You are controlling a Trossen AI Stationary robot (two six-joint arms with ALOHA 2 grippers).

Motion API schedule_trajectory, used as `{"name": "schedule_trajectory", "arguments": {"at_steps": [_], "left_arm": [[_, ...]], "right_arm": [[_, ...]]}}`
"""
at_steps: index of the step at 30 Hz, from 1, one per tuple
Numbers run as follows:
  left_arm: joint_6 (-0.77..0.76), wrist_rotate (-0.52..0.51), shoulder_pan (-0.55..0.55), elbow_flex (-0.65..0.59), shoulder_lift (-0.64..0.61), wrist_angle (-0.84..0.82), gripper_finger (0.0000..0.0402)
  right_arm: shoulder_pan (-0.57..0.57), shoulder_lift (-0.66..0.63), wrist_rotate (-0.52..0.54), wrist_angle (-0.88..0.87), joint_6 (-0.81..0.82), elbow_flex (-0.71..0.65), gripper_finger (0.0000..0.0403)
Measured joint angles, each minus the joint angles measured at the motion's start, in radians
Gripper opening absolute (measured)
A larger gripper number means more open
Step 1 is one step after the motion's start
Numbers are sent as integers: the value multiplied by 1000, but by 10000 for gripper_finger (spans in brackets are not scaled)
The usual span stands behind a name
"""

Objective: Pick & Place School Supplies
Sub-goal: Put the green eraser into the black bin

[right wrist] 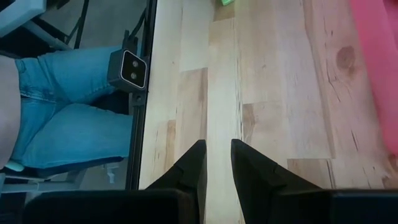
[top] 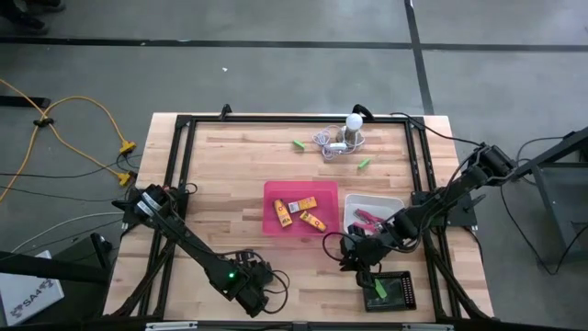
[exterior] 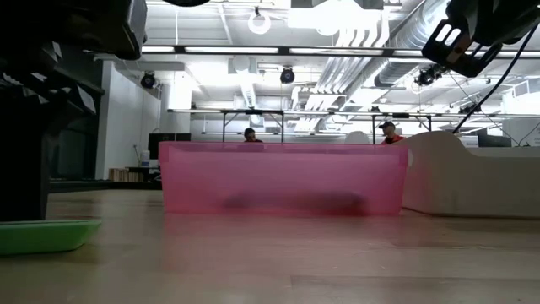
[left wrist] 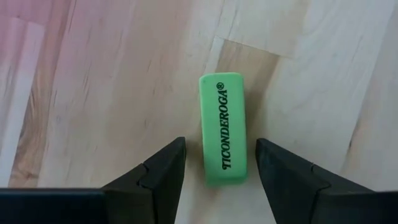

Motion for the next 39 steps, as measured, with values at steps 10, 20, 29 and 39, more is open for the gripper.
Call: {"name": "schedule_trajectory", "arguments": {"at_steps": [10, 20, 29, 39], "left_arm": [[-4, 0, 0, 0, 0, -11, 126], [-1, 3, 0, 0, -1, -7, 86], [67, -13, 3, 9, -2, 15, 84], [239, -206, 9, 87, -2, 8, 84]], "right_arm": [[0, 0, 0, 0, 0, 0, 61], [0, 0, 0, 0, 0, 0, 61], [0, 0, 0, 32, 3, 1, 61], [-1, 0, 2, 182, 32, 1, 61]]}}
